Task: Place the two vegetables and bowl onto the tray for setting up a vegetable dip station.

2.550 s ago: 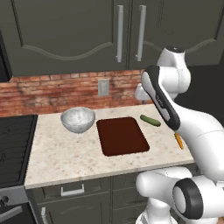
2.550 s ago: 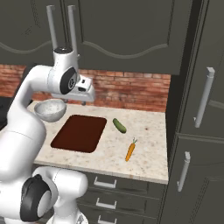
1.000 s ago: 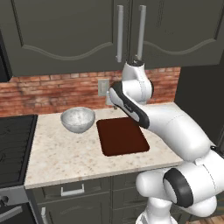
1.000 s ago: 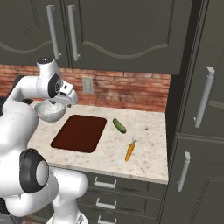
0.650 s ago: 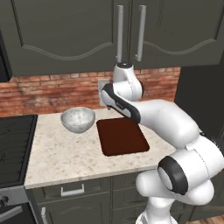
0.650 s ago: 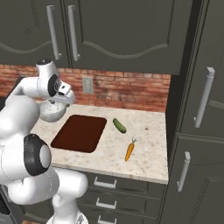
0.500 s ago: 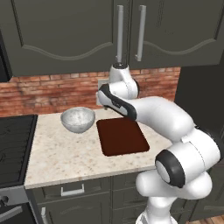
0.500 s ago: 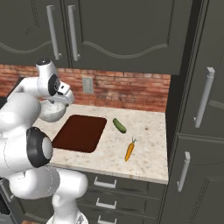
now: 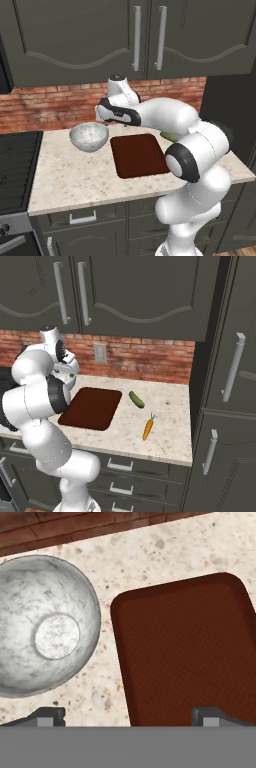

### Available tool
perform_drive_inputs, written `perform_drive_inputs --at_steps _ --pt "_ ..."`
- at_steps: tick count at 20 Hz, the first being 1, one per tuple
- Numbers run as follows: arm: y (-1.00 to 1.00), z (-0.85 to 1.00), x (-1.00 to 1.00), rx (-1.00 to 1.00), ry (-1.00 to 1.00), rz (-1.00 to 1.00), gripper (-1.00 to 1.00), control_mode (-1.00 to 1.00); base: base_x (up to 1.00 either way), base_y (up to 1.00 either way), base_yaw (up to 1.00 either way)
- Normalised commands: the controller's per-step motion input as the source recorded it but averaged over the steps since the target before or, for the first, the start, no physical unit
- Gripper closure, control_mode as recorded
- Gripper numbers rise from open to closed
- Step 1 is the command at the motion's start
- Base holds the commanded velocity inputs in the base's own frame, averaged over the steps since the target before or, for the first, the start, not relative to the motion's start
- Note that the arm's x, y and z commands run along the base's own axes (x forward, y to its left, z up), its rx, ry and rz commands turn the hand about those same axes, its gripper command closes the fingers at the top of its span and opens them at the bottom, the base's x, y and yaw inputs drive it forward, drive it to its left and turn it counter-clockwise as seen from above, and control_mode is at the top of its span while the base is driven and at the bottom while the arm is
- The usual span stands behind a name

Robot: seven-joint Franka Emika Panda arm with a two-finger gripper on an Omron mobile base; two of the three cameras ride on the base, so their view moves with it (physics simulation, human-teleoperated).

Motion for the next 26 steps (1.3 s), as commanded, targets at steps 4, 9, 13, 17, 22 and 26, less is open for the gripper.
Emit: perform_drive_inputs --at_steps 4,9,13,17,22,26 --pt "0.34 -0.35 0.4 0.0 0.1 0.0 -1.0 -1.0 0.0 0.0 0.0" --pt "0.23 -0.37 0.35 0.0 0.11 0.0 -1.0 -1.0 0.0 0.0 0.0" --pt "0.18 -0.38 0.34 0.0 0.12 0.0 -1.0 -1.0 0.0 0.0 0.0" --pt "0.17 -0.35 0.33 0.0 0.13 0.0 -1.0 -1.0 0.0 0.0 0.0" --pt "0.14 -0.28 0.33 0.0 0.09 -0.01 -1.0 -1.0 0.0 0.0 0.0" --pt "0.08 -0.06 0.35 -0.01 0.01 -0.06 -1.0 -1.0 0.0 0.0 0.0"
